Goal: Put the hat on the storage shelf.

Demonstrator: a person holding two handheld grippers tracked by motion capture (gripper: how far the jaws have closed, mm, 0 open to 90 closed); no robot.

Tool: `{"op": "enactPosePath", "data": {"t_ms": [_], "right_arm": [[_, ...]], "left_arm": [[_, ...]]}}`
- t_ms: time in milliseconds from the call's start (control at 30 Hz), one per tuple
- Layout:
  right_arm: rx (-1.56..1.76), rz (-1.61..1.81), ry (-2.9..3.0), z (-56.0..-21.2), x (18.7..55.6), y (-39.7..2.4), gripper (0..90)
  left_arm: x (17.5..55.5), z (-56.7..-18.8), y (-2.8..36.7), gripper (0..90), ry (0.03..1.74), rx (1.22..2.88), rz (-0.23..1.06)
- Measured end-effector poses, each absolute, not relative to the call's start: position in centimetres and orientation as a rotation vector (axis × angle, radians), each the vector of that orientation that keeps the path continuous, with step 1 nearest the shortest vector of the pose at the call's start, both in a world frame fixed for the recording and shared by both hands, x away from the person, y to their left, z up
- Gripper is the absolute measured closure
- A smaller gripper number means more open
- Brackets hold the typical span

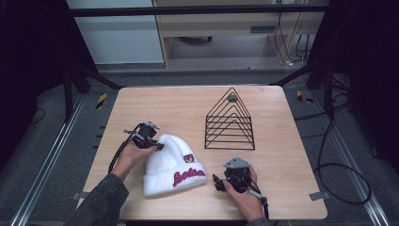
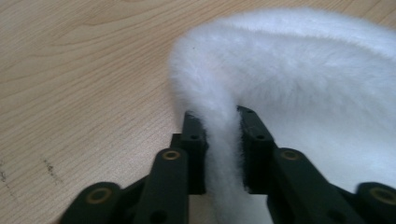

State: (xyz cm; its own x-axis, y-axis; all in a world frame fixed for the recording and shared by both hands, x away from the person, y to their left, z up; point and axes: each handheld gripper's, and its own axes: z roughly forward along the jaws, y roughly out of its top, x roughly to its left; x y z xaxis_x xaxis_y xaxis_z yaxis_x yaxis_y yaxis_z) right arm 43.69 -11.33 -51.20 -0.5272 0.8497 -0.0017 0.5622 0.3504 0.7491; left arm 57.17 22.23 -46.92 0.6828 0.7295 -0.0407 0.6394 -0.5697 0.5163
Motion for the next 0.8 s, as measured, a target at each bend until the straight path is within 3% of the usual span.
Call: {"op": "enactPosePath", "data": {"t_ms": [200, 800], "right_arm": [[1.238, 1.003, 2.227, -51.2, 43.7, -11.3, 15.2], [1.235, 1.002, 2.228, -51.2, 43.7, -11.3, 15.2]], "left_arm": [[55.7, -45.4, 22.0, 82.4, 1.003, 2.368, 0.342], [49.3, -36.6, 20.8, 83.2, 0.737, 2.201, 0.515]]}}
